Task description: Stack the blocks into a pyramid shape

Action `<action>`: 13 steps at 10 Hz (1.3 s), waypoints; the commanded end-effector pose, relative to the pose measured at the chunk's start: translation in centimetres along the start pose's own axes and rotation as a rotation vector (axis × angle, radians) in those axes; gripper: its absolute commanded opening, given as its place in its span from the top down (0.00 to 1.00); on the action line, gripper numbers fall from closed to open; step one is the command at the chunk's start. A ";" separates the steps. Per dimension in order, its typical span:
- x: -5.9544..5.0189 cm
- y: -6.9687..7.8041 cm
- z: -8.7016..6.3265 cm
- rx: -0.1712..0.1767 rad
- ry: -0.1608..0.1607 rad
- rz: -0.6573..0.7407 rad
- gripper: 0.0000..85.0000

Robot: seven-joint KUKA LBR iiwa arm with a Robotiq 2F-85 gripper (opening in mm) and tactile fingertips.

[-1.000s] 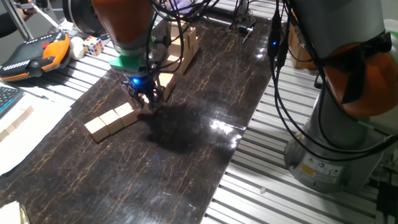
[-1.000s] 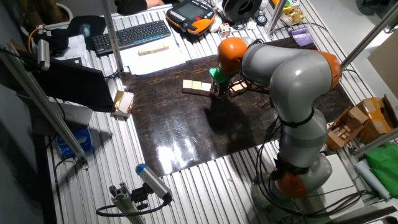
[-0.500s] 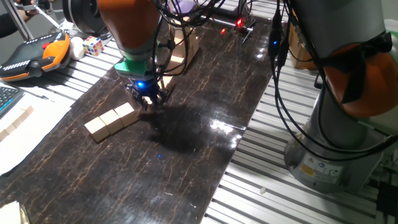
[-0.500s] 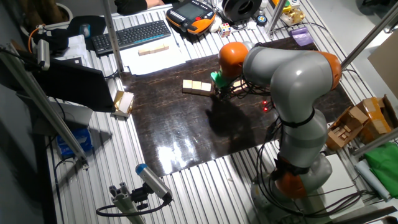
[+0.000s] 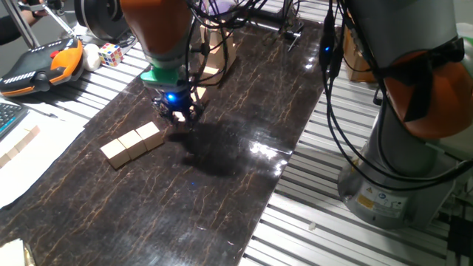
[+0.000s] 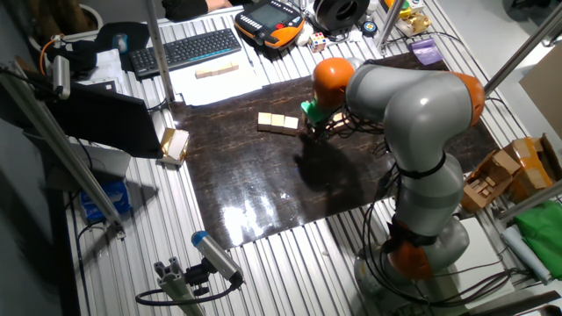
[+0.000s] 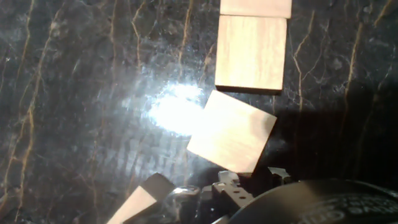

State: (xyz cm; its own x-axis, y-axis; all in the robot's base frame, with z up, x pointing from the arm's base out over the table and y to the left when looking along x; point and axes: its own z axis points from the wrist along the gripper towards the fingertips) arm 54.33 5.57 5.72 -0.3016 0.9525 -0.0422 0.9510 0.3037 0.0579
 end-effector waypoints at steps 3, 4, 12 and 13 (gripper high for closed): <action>0.7 0.3 -0.4 -0.007 0.006 0.016 0.62; 1.4 0.7 -0.8 -0.005 0.005 0.037 0.62; 3.5 2.5 -2.2 -0.003 0.037 0.102 0.40; 3.5 2.6 -2.2 -0.007 0.036 0.070 0.41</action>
State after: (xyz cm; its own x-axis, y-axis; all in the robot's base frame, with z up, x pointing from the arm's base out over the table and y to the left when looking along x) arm 55.61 9.69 7.98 -0.2256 0.9742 -0.0069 0.9720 0.2256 0.0653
